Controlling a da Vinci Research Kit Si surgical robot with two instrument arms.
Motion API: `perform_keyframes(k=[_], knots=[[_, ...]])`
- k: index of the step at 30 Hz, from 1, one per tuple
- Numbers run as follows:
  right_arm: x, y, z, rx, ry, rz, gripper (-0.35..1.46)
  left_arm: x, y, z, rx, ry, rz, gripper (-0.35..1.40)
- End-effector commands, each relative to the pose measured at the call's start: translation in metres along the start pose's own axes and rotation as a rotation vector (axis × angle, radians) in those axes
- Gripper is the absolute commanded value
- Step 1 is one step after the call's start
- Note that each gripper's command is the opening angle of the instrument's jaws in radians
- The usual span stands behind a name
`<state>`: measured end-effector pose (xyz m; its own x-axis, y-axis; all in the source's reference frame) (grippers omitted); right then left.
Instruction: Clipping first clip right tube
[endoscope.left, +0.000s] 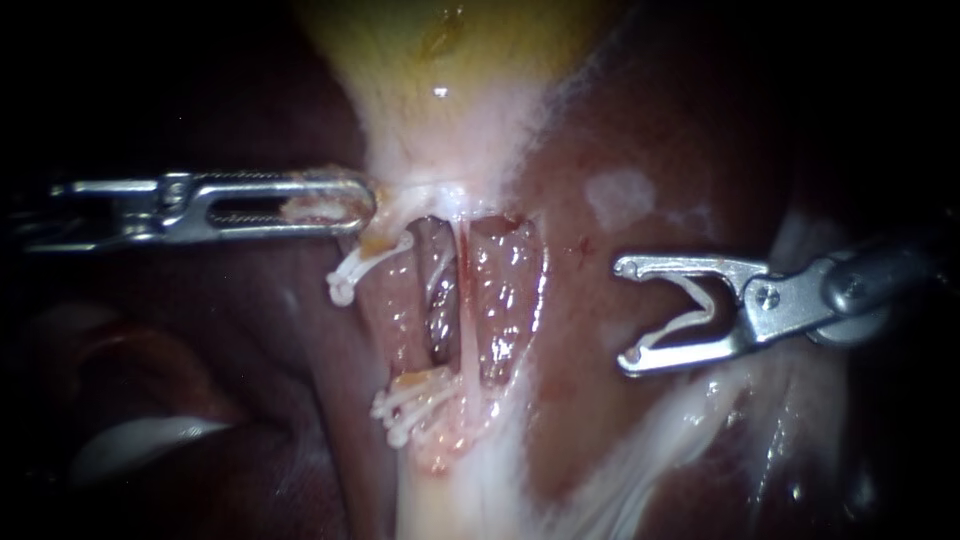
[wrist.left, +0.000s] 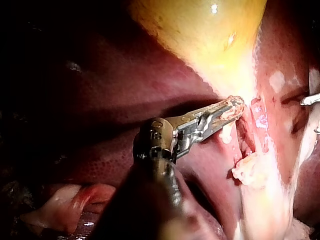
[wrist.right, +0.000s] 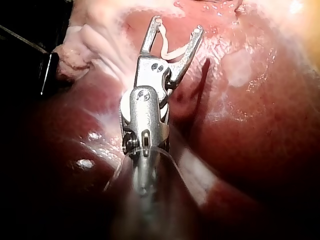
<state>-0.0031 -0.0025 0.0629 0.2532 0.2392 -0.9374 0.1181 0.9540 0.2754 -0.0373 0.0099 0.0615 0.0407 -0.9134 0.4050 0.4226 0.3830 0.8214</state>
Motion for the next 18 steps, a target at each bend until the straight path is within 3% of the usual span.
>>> perform_keyframes(k=[1,9,18], knots=[[0.0,0.0,0.0,-0.001,0.0,0.0,0.5,0.0001,0.0,0.0001,0.0,-0.001,0.0,-0.35],[0.0001,-0.0004,0.0022,-0.004,0.001,0.092,0.5,0.0001,0.0,0.0001,0.0,-0.001,0.0,-0.35],[-0.002,-0.0009,0.0086,0.003,-0.001,0.217,0.5,0.0002,0.0,0.0002,-0.001,-0.001,0.001,-0.35]])
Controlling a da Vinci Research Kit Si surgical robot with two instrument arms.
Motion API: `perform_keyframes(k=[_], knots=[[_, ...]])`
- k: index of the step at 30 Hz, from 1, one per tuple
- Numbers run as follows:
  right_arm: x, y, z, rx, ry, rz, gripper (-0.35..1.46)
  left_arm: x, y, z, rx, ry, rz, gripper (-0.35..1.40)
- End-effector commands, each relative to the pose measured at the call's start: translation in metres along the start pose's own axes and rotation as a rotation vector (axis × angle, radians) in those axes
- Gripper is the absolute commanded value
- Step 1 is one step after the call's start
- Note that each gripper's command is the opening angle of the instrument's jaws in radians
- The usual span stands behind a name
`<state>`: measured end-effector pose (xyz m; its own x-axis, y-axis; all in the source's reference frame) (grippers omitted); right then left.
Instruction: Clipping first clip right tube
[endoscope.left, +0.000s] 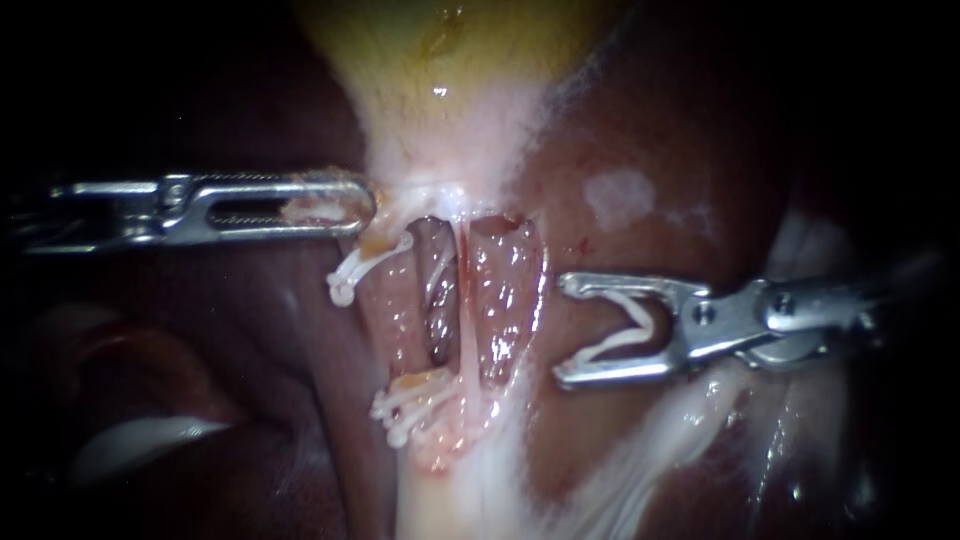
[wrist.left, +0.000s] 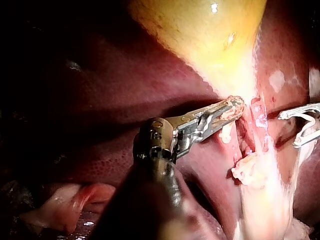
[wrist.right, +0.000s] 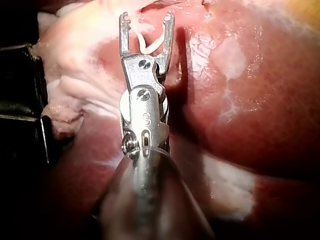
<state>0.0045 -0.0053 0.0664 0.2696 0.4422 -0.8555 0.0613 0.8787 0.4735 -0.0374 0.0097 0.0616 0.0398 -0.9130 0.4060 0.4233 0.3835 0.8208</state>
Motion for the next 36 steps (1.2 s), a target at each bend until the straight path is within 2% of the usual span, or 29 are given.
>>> perform_keyframes(k=[1,5,12,22,26,30,36], knots=[[-0.0003,0.0001,0.0006,-0.001,-0.008,0.007,0.5,0.0,0.0,0.0,0.0,0.0,0.0,-0.35],[-0.0014,0.0009,0.0028,-0.005,-0.029,0.025,0.49,0.0001,0.0,0.0001,-0.001,0.0,0.0,-0.35],[-0.0033,0.0021,0.0052,-0.002,-0.034,0.045,0.49,0.0001,0.0,0.0001,-0.001,-0.001,0.001,-0.35],[-0.0038,0.0028,0.0076,0.028,-0.032,0.092,0.49,0.0002,-0.0001,0.0003,-0.003,-0.002,0.001,-0.35],[-0.0039,0.0029,0.0086,0.042,-0.012,0.119,0.49,0.0003,-0.0001,0.0003,-0.003,-0.002,0.001,-0.35],[-0.0041,0.0029,0.0093,0.066,0.027,0.161,0.48,0.0003,-0.0001,0.0004,-0.003,-0.002,0.001,-0.35],[-0.0043,0.0031,0.0097,0.107,0.112,0.237,0.47,0.0003,0.0,0.0004,-0.003,-0.002,0.002,-0.35]])
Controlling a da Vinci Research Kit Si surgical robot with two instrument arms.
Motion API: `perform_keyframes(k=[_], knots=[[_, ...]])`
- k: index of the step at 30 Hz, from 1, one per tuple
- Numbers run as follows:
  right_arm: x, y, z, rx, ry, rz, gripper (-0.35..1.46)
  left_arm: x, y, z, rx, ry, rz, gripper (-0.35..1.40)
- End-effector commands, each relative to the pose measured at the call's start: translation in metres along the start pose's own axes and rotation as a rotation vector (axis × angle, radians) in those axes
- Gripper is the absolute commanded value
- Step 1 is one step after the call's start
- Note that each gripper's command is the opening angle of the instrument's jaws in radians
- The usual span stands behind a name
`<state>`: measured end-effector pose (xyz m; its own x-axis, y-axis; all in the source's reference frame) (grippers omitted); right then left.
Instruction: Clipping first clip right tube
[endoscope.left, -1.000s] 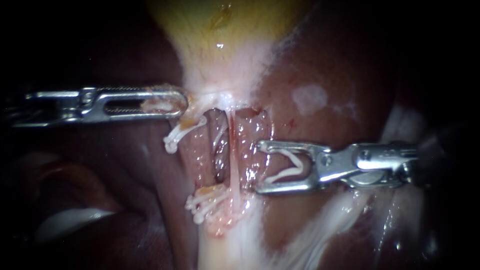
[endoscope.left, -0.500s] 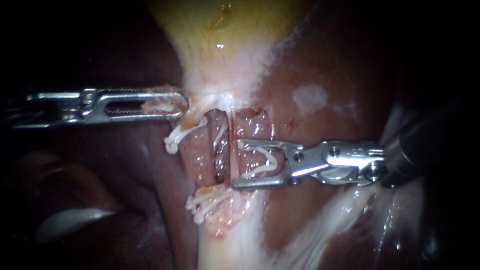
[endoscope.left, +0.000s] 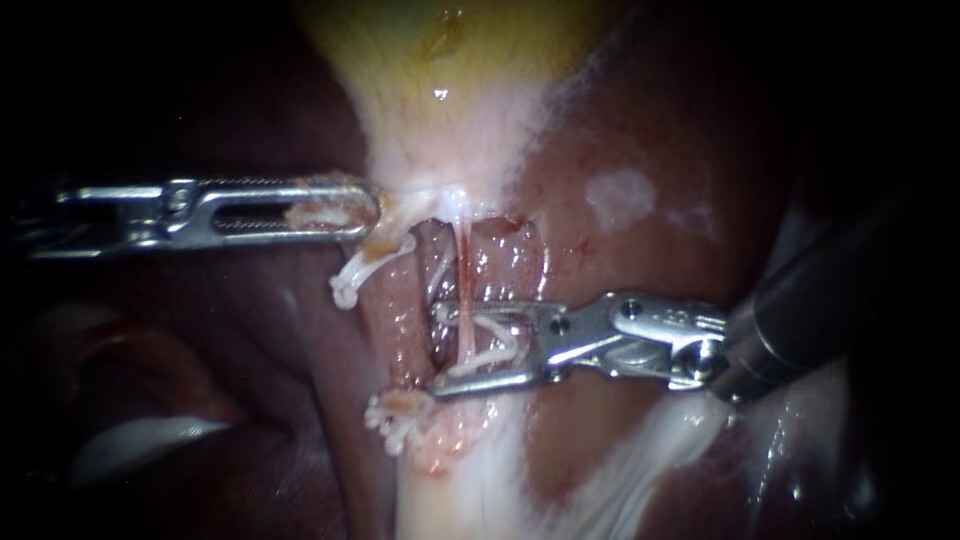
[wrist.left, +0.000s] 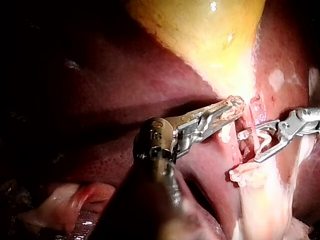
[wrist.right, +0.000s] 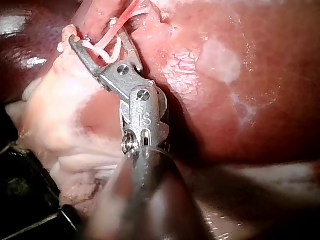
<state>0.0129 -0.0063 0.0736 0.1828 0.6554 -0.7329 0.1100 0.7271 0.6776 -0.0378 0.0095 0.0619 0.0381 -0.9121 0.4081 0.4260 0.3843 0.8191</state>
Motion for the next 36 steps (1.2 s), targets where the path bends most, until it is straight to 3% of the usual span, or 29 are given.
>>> perform_keyframes(k=[1,5,10,20,23,28,36], knots=[[0.0,-0.0001,-0.0001,0.02,0.02,0.015,0.47,0.0,0.0,0.0,0.0,0.0,0.0,-0.35],[0.0,-0.0007,-0.0003,0.073,0.051,0.067,0.46,0.0,0.0,0.0,0.0,0.001,0.0,-0.35],[0.0001,-0.0016,-0.0001,0.125,0.048,0.099,0.41,0.0,0.0001,0.0,0.001,0.001,0.0,-0.35],[-0.0001,-0.0019,-0.0005,0.141,0.043,0.126,0.27,0.0,0.0001,-0.0001,0.001,0.001,0.0,-0.35],[-0.0002,-0.0016,-0.0008,0.142,0.041,0.138,0.1,0.0,0.0002,-0.0001,0.001,0.001,0.001,-0.35],[-0.0003,-0.0013,-0.0016,0.132,0.042,0.197,-0.35,0.0,0.0004,-0.0001,0.002,0.002,0.001,-0.35],[-0.0006,-0.0013,-0.002,0.128,0.004,0.23,-0.35,0.0,0.0004,-0.0001,0.003,0.002,0.001,-0.35]])
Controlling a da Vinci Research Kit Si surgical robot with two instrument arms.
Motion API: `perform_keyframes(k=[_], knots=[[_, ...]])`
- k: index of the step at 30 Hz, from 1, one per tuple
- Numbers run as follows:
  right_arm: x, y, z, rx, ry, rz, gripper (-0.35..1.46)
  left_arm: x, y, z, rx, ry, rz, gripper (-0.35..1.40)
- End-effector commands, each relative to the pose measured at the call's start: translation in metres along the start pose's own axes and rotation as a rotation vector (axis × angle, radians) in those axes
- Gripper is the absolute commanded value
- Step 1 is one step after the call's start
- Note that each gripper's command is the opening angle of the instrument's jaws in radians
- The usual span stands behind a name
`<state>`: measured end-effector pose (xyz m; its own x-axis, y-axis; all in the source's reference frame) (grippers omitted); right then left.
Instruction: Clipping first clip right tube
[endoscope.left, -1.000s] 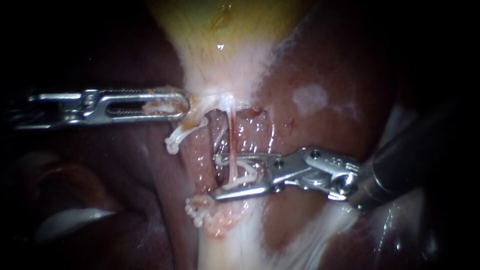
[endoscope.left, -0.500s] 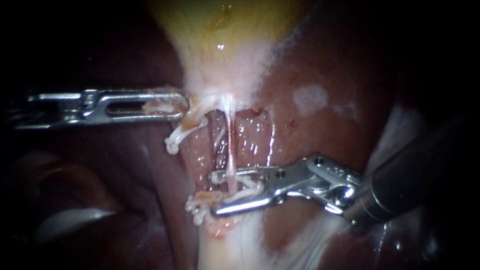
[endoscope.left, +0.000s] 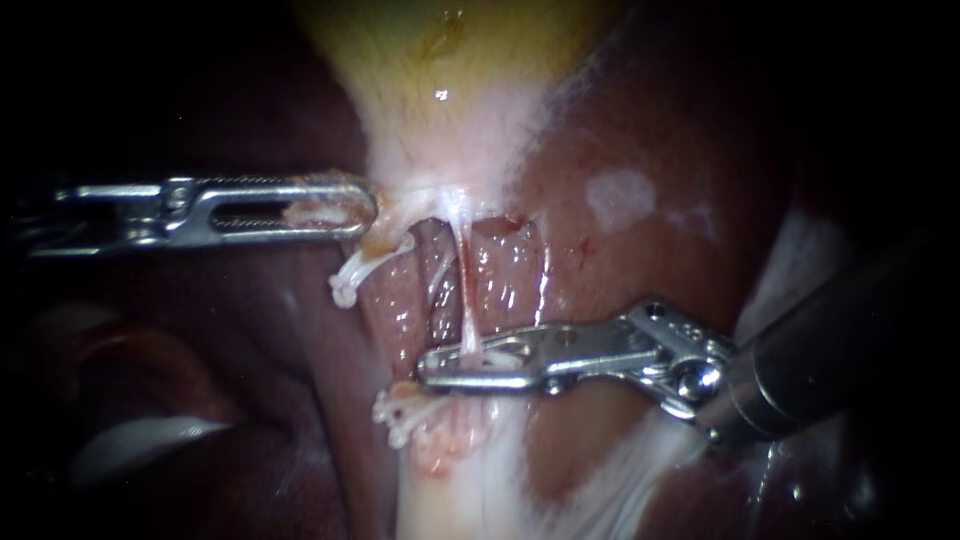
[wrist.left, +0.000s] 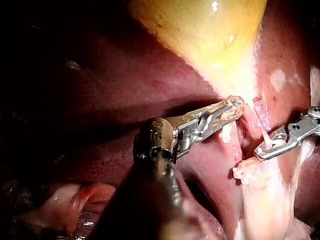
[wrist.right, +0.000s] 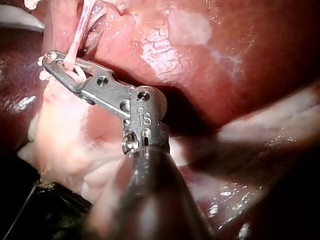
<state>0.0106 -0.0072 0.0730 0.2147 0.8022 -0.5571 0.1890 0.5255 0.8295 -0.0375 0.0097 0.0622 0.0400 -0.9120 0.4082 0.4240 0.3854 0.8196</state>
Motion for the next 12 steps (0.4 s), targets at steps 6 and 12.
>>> perform_keyframes(k=[6,12], knots=[[-0.0001,-0.0001,0.0001,-0.003,-0.005,-0.002,-0.35,0.0,0.0,0.0,0.0,0.0,0.0,-0.35],[-0.0001,-0.0001,0.0001,-0.003,-0.005,-0.002,-0.35,0.0,0.0001,-0.0001,0.001,0.0,0.0,-0.35]])
